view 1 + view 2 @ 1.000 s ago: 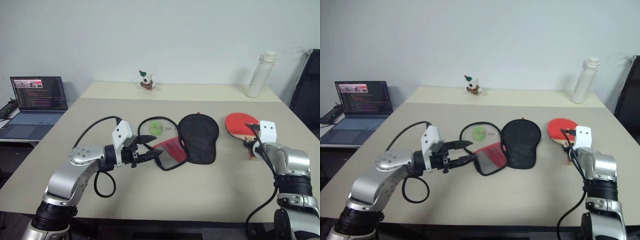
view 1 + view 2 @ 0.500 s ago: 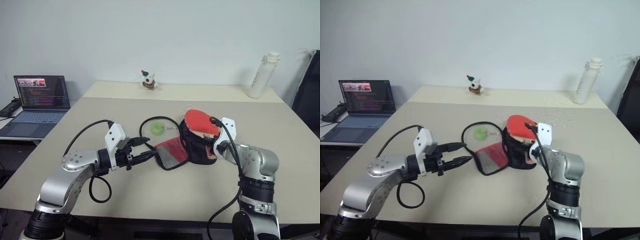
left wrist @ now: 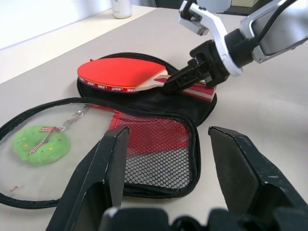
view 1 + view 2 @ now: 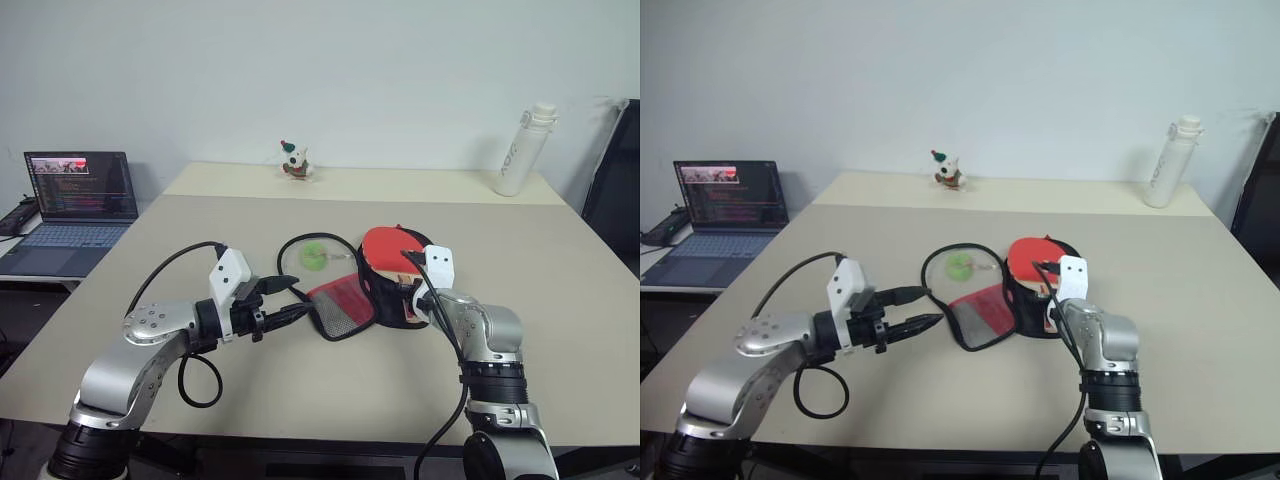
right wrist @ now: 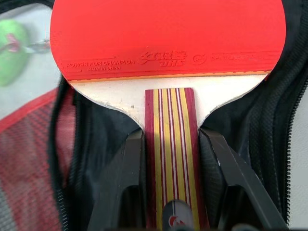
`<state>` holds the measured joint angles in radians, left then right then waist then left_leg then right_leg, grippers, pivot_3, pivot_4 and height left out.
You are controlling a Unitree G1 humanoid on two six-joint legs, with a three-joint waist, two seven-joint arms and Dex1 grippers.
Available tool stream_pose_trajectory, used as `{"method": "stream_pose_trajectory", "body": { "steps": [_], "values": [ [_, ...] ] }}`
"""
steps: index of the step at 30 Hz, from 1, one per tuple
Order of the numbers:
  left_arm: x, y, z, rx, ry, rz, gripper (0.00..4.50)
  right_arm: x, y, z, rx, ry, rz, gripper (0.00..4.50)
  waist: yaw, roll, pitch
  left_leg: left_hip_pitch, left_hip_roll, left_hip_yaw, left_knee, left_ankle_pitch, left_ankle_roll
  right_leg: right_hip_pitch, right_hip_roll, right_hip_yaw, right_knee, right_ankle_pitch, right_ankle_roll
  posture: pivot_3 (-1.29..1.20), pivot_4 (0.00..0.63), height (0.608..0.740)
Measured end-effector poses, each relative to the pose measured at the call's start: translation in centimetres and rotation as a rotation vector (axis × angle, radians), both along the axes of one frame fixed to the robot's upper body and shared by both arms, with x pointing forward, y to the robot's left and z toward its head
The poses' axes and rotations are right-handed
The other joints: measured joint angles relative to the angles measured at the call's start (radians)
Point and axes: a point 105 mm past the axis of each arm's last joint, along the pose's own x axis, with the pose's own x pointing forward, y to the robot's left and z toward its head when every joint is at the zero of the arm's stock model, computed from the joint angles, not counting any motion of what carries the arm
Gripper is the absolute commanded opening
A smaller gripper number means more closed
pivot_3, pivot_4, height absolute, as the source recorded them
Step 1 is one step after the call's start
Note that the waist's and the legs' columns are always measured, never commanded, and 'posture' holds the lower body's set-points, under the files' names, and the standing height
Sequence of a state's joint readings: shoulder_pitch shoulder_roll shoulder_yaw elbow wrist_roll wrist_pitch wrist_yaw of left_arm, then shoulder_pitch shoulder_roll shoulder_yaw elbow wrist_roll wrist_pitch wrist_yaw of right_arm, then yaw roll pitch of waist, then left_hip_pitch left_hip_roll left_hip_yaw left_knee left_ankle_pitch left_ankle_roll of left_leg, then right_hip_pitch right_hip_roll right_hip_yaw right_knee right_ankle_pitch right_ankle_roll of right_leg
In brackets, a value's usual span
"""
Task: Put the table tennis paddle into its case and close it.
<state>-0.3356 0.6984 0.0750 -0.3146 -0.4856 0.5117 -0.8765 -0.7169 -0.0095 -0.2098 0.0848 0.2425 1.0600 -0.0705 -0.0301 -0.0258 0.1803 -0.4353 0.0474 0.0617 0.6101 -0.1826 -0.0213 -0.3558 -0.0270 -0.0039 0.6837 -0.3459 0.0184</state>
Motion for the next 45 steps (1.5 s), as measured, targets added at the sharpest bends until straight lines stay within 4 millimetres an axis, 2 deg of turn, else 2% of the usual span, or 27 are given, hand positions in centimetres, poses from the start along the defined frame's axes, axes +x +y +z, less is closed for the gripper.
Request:
{"method": "stream_pose_trajectory", "body": {
  "steps": [13,14,19,22,25,28,30,33,36,39,45],
  "values": [
    [-0.2,0.1,-0.2,0.004,-0.005,-0.004,2.89,0.4,0.0,-0.4,-0.039,-0.015,-0.015,1.09,0.000,0.000,0.000,0.000,0.000,0.000,0.000,0.000,0.000,0.000,0.000,0.000,0.000,0.000,0.000,0.00,0.150,0.740],
    [-0.2,0.1,-0.3,0.005,-0.003,-0.003,2.89,0.4,0.1,-0.4,-0.037,-0.015,-0.014,1.83,0.000,0.000,0.000,0.000,0.000,0.000,0.000,0.000,0.000,0.000,0.000,0.000,0.000,0.000,0.000,0.00,0.150,0.740],
    [-0.2,0.2,-0.5,0.011,-0.001,0.006,2.89,0.0,0.9,0.0,-0.047,-0.044,0.019,3.45,0.000,0.000,0.000,0.000,0.000,0.000,0.000,0.000,0.000,0.000,0.000,0.000,0.000,0.000,0.000,0.00,0.150,0.740],
    [-0.2,0.4,-0.9,0.014,0.007,0.017,2.89,-0.6,0.7,0.2,-0.109,-0.093,0.083,3.45,0.000,0.000,0.000,0.000,0.000,0.000,0.000,0.000,0.000,0.000,0.000,0.000,0.000,0.000,0.000,0.00,0.150,0.740],
    [-0.1,0.9,-1.5,0.012,0.027,0.045,2.89,-2.1,0.9,1.0,-0.128,-0.131,0.232,3.45,0.000,0.000,0.000,0.000,0.000,0.000,0.000,-0.001,0.002,0.000,0.000,0.000,0.000,0.000,0.000,0.00,0.150,0.740],
    [0.5,1.9,-1.9,0.013,0.035,0.092,2.89,-4.5,2.5,2.8,-0.095,-0.170,0.459,3.45,-0.001,0.000,0.000,0.000,0.001,-0.001,0.000,-0.002,0.003,0.001,0.000,-0.001,0.001,0.000,0.000,0.00,0.150,0.740],
    [1.2,2.6,-2.3,0.024,0.039,0.143,2.89,-5.9,2.9,4.1,-0.086,-0.198,0.577,3.45,0.000,0.000,0.000,0.001,0.001,-0.002,0.000,-0.002,0.004,0.001,0.001,-0.002,0.001,0.000,0.000,0.00,0.150,0.740],
    [2.5,4.4,-3.9,0.059,0.078,0.248,2.24,-6.7,2.5,6.5,-0.087,-0.246,0.689,3.50,0.000,0.000,0.000,0.001,0.000,-0.002,0.001,-0.002,0.004,0.002,0.000,-0.003,0.001,0.000,0.000,0.00,0.150,0.740],
    [2.8,5.3,-5.1,0.078,0.122,0.280,1.13,-6.9,1.5,9.4,-0.101,-0.313,0.742,3.50,0.001,0.000,0.000,0.001,0.000,-0.003,0.001,-0.002,0.004,0.002,0.000,-0.003,0.001,0.000,0.000,0.00,0.150,0.740],
    [3.5,5.7,-5.3,0.098,0.127,0.303,0.02,-7.3,0.2,11.4,-0.129,-0.347,0.790,3.50,0.003,0.000,0.000,0.001,0.000,-0.003,0.000,-0.002,0.004,0.002,0.000,-0.004,-0.001,0.000,0.000,0.00,0.150,0.740],
    [5.4,6.0,-6.2,0.128,0.133,0.348,0.02,-7.2,-1.0,12.4,-0.146,-0.368,0.813,3.50,0.003,0.000,0.000,0.001,0.000,-0.003,0.001,-0.002,0.004,0.003,0.000,-0.004,-0.001,0.000,0.000,0.00,0.150,0.740]
  ]
}}
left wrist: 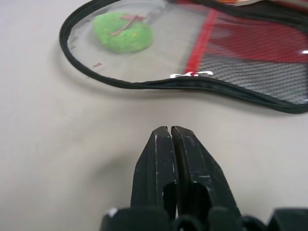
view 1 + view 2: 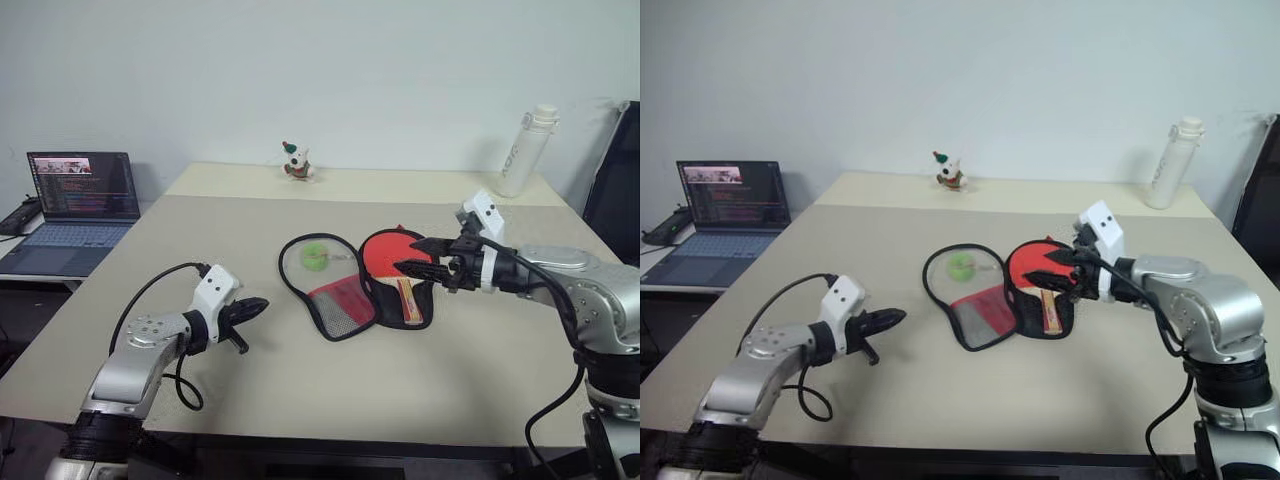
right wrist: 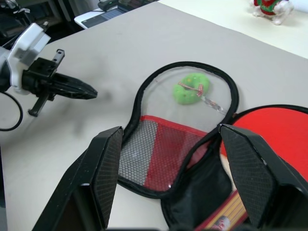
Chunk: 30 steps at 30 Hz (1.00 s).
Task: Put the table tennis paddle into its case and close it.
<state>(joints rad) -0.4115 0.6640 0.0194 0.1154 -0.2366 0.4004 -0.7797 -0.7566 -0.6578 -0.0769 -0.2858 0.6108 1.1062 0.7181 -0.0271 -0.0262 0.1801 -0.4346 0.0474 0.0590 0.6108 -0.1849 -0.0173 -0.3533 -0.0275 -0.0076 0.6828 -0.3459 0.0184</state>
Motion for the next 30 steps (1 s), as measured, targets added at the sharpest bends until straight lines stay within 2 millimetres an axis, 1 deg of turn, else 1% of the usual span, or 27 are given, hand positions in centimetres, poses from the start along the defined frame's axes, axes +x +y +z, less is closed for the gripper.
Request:
{"method": "stream_pose_trajectory", "body": {
  "steps": [3,8,12,19,24,25,27,30],
  "values": [
    [1.0,-0.1,-1.3,0.017,0.034,0.015,0.02,0.1,-0.1,0.1,0.003,-0.010,0.000,3.50,0.001,0.000,0.000,0.000,0.000,0.000,0.000,0.000,0.000,0.000,0.000,0.000,0.000,0.000,0.000,0.00,0.150,0.740],
    [3.0,-0.9,-2.4,0.022,0.048,0.020,0.02,0.0,0.1,-0.2,-0.009,-0.018,0.010,3.50,0.002,0.000,0.000,0.000,0.000,0.000,0.001,0.000,0.000,0.000,0.000,0.000,0.000,0.000,0.000,0.00,0.150,0.740],
    [4.6,-2.0,-2.2,0.022,0.031,0.003,0.02,0.0,-0.2,-0.6,-0.020,-0.007,0.000,3.50,0.003,0.000,0.000,0.000,0.000,0.000,0.002,0.000,0.000,0.000,0.000,-0.001,0.001,0.000,0.000,0.00,0.150,0.740],
    [6.1,-4.3,-2.1,0.009,0.028,-0.054,0.02,-0.1,-0.8,-0.9,-0.040,-0.003,-0.021,3.50,0.006,0.000,0.000,0.000,-0.001,0.000,0.002,0.000,0.000,0.000,0.000,-0.001,0.002,0.000,0.000,0.00,0.150,0.740],
    [6.8,-7.7,-1.6,-0.001,0.025,-0.141,0.02,-0.2,-1.4,-1.2,-0.059,0.005,-0.038,3.50,0.019,-0.001,0.000,-0.001,-0.001,0.000,0.003,0.001,-0.002,0.000,0.000,-0.001,0.001,0.000,0.000,0.00,0.150,0.740],
    [7.0,-8.4,-1.3,-0.006,0.019,-0.157,0.02,-0.3,-1.7,-1.3,-0.066,0.011,-0.044,3.50,0.022,-0.001,0.000,-0.001,-0.001,0.000,0.003,0.002,-0.003,0.000,0.000,-0.001,0.001,0.000,0.000,0.00,0.150,0.740],
    [7.4,-9.7,-0.1,-0.016,-0.008,-0.185,0.02,-0.3,-2.2,-1.4,-0.069,0.020,-0.057,3.50,0.024,-0.001,0.000,-0.002,-0.001,0.000,0.003,0.002,-0.003,0.000,0.000,-0.001,0.001,0.000,0.000,0.00,0.150,0.740],
    [7.9,-12.4,2.6,-0.038,-0.067,-0.253,0.02,-0.6,-3.1,-1.0,-0.073,0.018,-0.078,3.50,0.025,-0.001,0.000,-0.002,-0.001,0.001,0.004,0.002,-0.003,0.000,0.003,-0.002,0.000,0.000,0.000,0.00,0.150,0.740]
  ]
}}
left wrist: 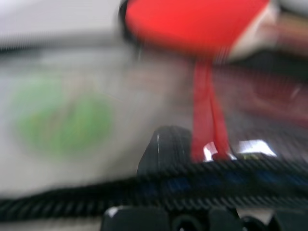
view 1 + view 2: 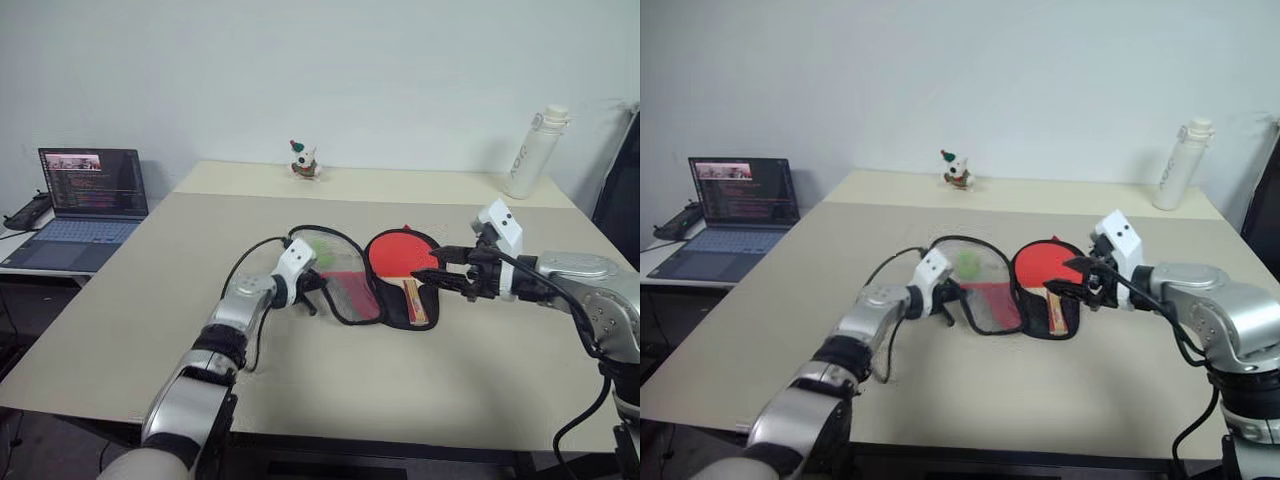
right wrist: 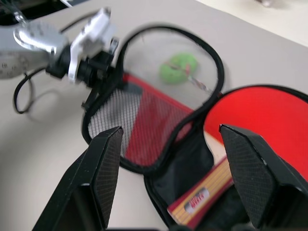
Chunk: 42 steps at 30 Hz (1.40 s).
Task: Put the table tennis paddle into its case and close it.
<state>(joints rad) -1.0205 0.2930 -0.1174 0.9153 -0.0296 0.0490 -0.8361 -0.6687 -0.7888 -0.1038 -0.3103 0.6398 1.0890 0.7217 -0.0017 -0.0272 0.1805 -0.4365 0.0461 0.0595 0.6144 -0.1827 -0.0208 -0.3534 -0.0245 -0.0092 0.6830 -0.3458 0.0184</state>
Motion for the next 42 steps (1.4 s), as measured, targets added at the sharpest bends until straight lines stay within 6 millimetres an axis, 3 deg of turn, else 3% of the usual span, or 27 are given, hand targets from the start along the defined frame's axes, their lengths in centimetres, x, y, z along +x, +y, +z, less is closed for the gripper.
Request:
{"method": "stream_pose_trajectory", "body": {
  "steps": [5,8,10,13,15,18,23,26,32,38,42],
  "values": [
    [0.2,-5.4,3.9,-0.043,-0.076,-0.114,0.02,-0.3,-2.1,-0.1,-0.031,0.025,-0.058,3.50,0.001,0.000,0.000,0.000,-0.001,0.001,0.000,0.000,0.000,0.000,0.001,0.000,-0.001,0.000,0.000,0.00,0.150,0.740],
    [0.0,-7.7,5.0,-0.054,-0.096,-0.147,0.02,0.0,-2.8,-0.1,-0.029,0.028,-0.097,3.50,-0.005,0.000,0.000,0.000,0.000,0.002,0.000,0.000,0.000,0.000,0.002,0.000,-0.001,0.000,0.000,0.00,0.150,0.740],
    [0.0,-8.5,5.3,-0.060,-0.107,-0.151,0.02,0.4,-3.3,-0.3,-0.026,0.036,-0.128,3.50,-0.009,0.000,0.000,0.000,0.000,0.002,0.000,0.000,0.000,-0.001,0.002,0.001,0.000,0.000,0.000,0.00,0.150,0.740],
    [0.1,-8.2,5.2,-0.061,-0.110,-0.146,0.02,1.0,-3.9,-0.7,-0.025,0.041,-0.177,3.50,-0.017,0.000,0.000,0.000,0.001,0.002,0.000,0.000,0.000,-0.001,0.002,0.001,0.000,0.000,0.000,0.00,0.150,0.740],
    [0.2,-7.3,5.0,-0.060,-0.111,-0.144,0.01,1.7,-3.9,-1.3,-0.007,0.058,-0.203,3.67,-0.024,0.000,0.000,0.001,0.001,0.003,0.000,0.000,-0.001,-0.001,0.002,0.001,0.000,0.000,0.000,0.00,0.150,0.740],
    [0.1,-4.3,3.9,-0.080,-0.101,-0.116,0.00,2.9,-3.9,-2.6,0.010,0.100,-0.233,4.38,-0.032,0.000,0.000,0.002,0.002,0.004,-0.001,0.000,-0.001,-0.002,0.001,0.002,0.001,0.000,0.000,0.00,0.150,0.740],
    [-2.2,1.7,2.5,-0.175,-0.056,-0.072,0.00,5.7,-3.8,-4.9,0.009,0.163,-0.285,4.45,-0.034,0.001,0.000,0.002,0.002,0.005,0.000,0.001,-0.002,-0.005,0.000,0.004,0.007,0.000,0.000,0.00,0.150,0.740],
    [-4.0,3.8,2.4,-0.188,-0.038,-0.049,0.00,7.1,-3.2,-6.2,0.029,0.202,-0.299,4.45,-0.028,0.001,0.000,0.002,0.002,0.003,0.002,0.002,-0.003,-0.004,-0.001,0.006,0.008,0.000,0.000,0.00,0.150,0.740],
    [-7.9,5.9,4.0,-0.209,-0.041,-0.028,0.00,10.2,-3.2,-8.2,0.066,0.267,-0.389,4.45,-0.023,0.001,0.000,0.002,0.002,-0.001,0.010,0.001,-0.002,0.001,-0.002,0.003,0.010,0.000,-0.001,0.00,0.150,0.740],
    [-10.5,6.9,4.3,-0.200,-0.021,-0.003,0.00,10.9,-4.4,-11.1,0.039,0.328,-0.453,4.45,-0.026,0.001,0.000,0.002,0.001,-0.002,0.011,0.001,-0.001,0.001,-0.002,0.003,0.014,0.000,-0.001,0.00,0.150,0.740],
    [-11.2,7.4,4.7,-0.196,-0.025,0.013,0.00,11.0,-4.4,-11.7,0.033,0.333,-0.449,4.45,-0.028,0.001,0.000,0.003,0.002,-0.002,0.011,0.001,-0.001,0.001,-0.001,0.003,0.015,0.000,-0.001,0.00,0.150,0.740]
  ]
}}
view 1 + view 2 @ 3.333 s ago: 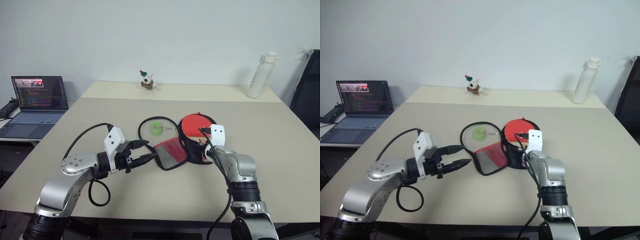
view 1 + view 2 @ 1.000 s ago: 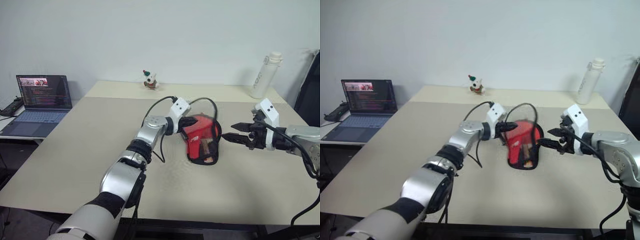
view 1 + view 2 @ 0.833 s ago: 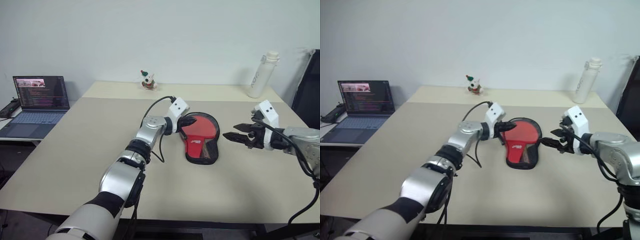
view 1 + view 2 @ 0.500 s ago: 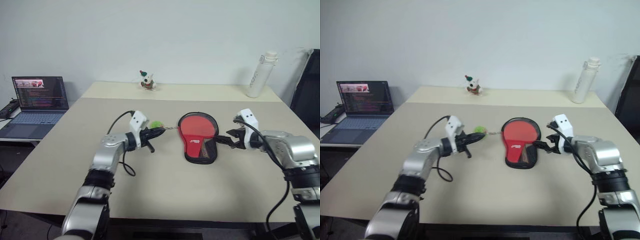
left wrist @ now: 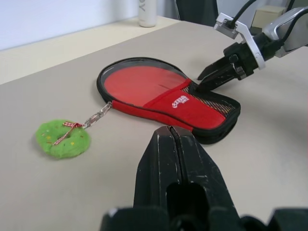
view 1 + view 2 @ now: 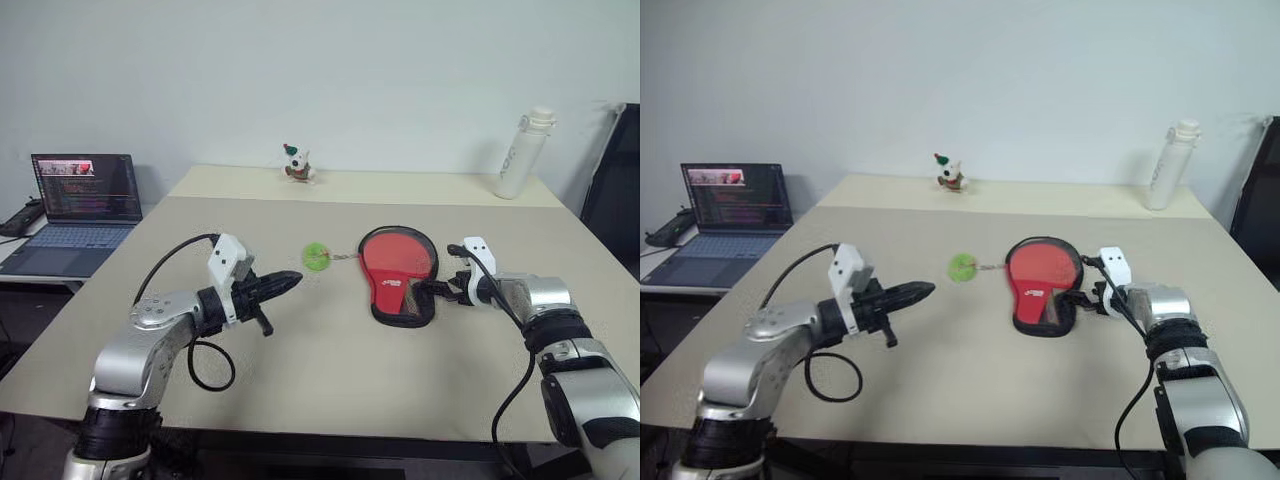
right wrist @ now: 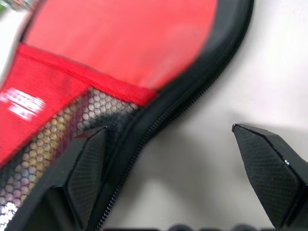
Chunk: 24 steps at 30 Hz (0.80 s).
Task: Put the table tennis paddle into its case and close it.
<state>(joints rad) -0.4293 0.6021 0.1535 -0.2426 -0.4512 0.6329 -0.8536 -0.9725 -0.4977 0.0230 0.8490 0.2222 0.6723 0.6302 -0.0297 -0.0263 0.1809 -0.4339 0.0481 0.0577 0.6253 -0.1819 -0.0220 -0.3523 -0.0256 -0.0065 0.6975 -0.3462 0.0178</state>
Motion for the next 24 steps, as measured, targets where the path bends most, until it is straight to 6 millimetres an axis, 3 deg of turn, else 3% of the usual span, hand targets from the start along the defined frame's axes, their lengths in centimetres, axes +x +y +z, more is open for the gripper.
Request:
{"method": "stream_pose_trajectory", "body": {
  "steps": [4,7,15,19,24],
  "values": [
    [0.0,0.4,0.1,-0.004,0.004,0.022,0.00,0.3,1.1,-0.1,0.016,0.006,0.019,4.45,-0.003,0.000,0.000,0.001,0.000,0.000,0.000,-0.001,0.002,0.001,0.000,0.000,0.001,0.000,0.000,0.00,0.150,0.740],
    [0.1,0.4,0.2,-0.008,0.003,0.028,0.00,0.3,2.4,-0.3,0.023,0.010,0.053,3.90,-0.010,-0.001,0.000,0.002,0.001,0.000,0.000,-0.001,0.002,0.001,0.001,0.001,0.001,0.000,0.000,0.00,0.150,0.740],
    [0.1,0.7,0.2,0.005,0.000,0.039,0.00,0.2,4.7,-0.8,0.039,0.022,0.121,1.28,-0.023,-0.001,-0.001,0.003,0.003,0.001,0.000,-0.001,0.001,0.001,0.002,0.002,0.001,0.000,0.000,0.00,0.150,0.740],
    [-0.2,1.2,-0.9,0.018,0.030,0.052,0.00,0.1,5.6,-1.0,0.059,0.037,0.136,0.10,-0.027,-0.002,-0.001,0.006,0.003,0.001,-0.001,-0.002,0.002,0.003,0.002,0.002,0.001,0.000,0.000,0.00,0.150,0.740],
    [-1.4,2.3,-2.6,0.080,0.088,0.034,0.00,-0.2,6.3,-0.9,0.105,0.068,0.152,0.01,-0.029,-0.002,-0.001,0.006,0.004,0.001,-0.003,-0.002,0.002,0.003,0.002,0.003,0.001,0.000,-0.001,0.00,0.150,0.740]
  ]
}}
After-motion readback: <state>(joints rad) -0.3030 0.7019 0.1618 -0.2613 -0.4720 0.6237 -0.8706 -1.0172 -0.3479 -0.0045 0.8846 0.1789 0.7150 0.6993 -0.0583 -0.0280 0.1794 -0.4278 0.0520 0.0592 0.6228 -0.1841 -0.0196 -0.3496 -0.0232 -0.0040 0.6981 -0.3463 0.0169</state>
